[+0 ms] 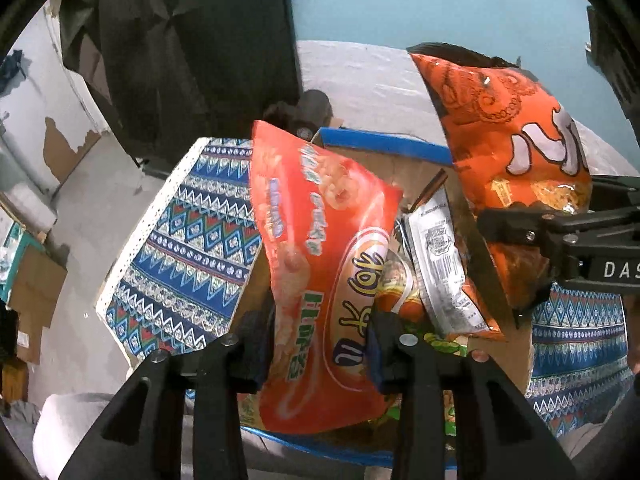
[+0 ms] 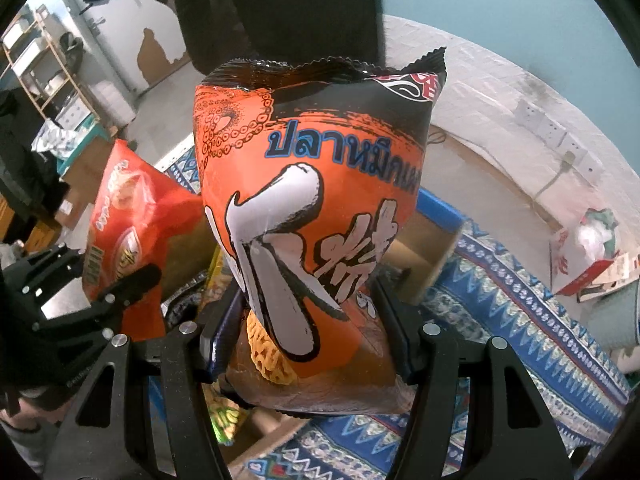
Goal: Organize snacks
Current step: 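Open the left gripper dropping the biscuit bag while right releases the chip bag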
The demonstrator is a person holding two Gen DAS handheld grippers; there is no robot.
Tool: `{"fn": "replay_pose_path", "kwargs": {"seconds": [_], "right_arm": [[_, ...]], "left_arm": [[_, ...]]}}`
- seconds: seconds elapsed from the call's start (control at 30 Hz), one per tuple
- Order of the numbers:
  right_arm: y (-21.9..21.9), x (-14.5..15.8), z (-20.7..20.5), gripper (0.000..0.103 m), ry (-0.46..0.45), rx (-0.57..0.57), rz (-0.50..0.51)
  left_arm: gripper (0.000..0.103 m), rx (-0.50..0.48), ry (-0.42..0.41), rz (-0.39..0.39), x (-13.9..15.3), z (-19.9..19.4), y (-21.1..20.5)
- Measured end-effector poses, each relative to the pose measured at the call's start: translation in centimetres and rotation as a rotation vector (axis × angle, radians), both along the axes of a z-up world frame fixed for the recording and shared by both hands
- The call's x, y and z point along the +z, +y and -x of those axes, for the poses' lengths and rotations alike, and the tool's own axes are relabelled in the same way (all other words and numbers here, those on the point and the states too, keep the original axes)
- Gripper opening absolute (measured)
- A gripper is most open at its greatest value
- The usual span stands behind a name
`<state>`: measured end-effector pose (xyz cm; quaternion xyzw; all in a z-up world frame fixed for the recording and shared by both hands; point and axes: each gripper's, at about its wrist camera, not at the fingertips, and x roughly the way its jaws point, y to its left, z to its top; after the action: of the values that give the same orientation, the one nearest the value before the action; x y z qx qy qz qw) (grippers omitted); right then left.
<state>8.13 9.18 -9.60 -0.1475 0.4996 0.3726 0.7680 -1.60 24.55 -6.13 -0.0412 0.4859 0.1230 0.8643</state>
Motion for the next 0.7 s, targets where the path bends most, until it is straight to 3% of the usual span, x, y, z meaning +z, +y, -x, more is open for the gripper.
{"fn": "replay_pose_path", "kwargs": {"seconds": [0.1, 0.27, 0.57, 0.7], "right_arm": [[0.7, -0.3, 0.2, 0.062, 0.007, 0.006, 0.006], [1.4, -0.6, -0.1, 0.063, 0.024, 0.008, 0.006], [1.9, 0.2, -0.2, 0.063, 0.022, 0.0, -0.014], [1.1, 1.0, 0.2, 0.07, 0.009, -0.016, -0.026]], "left_arm": [[0.05, 0.006, 0.021, 0.002, 0.1, 0.0, 0.1], [0.076, 0.019, -0.004, -0.025, 1.3, 0.8, -0.1], [0.078, 0.025, -0.011, -0.065, 2.4, 1.4, -0.1], [0.081, 0.023, -0.023, -0.074, 3.1, 1.9, -0.4]]}}
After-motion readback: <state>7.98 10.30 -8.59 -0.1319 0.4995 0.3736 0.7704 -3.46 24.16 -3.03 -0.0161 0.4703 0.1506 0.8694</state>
